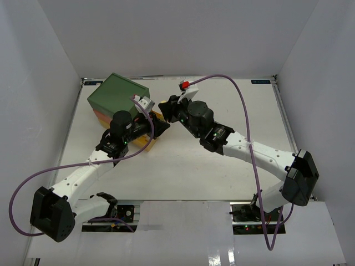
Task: Sort the stationery into containers
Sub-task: Close the pen cap on the pen.
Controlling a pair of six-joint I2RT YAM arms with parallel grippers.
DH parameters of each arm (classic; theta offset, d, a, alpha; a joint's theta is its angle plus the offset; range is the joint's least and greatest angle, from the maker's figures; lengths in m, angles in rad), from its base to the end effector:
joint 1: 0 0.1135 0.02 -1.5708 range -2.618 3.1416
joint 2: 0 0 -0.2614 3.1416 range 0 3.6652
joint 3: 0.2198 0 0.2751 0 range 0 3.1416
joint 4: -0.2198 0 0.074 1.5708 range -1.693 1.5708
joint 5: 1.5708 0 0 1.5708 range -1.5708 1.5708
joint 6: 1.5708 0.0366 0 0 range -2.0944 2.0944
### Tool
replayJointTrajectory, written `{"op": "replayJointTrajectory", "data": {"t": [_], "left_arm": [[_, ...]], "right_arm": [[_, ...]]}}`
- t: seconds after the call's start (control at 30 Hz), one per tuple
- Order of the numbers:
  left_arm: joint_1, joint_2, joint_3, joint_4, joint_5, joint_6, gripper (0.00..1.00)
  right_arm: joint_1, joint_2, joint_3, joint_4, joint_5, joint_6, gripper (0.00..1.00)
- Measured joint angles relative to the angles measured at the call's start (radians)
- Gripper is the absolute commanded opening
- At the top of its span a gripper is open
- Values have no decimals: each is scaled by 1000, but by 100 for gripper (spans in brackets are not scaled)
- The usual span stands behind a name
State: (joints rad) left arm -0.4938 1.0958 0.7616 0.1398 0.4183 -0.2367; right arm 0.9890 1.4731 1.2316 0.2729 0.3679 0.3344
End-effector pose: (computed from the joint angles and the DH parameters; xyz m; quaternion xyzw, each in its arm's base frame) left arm 0.2388 -0.1454 0.2938 0.2277 0.7324 -0.3717 0.5230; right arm 0.2185 0.3083 0.3711 -0.0956 0.6901 0.3334 0.6352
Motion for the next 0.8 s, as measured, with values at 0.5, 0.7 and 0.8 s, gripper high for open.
{"op": "replayJointTrajectory", "data": {"t": [0.5, 0.7, 0.8], "left_arm": [[0, -12, -2, 18, -15, -42, 2], [0, -14, -15, 63, -16, -79, 1], [-1, -14, -26, 83, -19, -87, 1]], "right_arm": [[24, -10, -22, 24, 16, 24, 8], [33, -23, -58, 61, 47, 37, 8], [39, -23, -59, 61, 64, 40, 8]]}}
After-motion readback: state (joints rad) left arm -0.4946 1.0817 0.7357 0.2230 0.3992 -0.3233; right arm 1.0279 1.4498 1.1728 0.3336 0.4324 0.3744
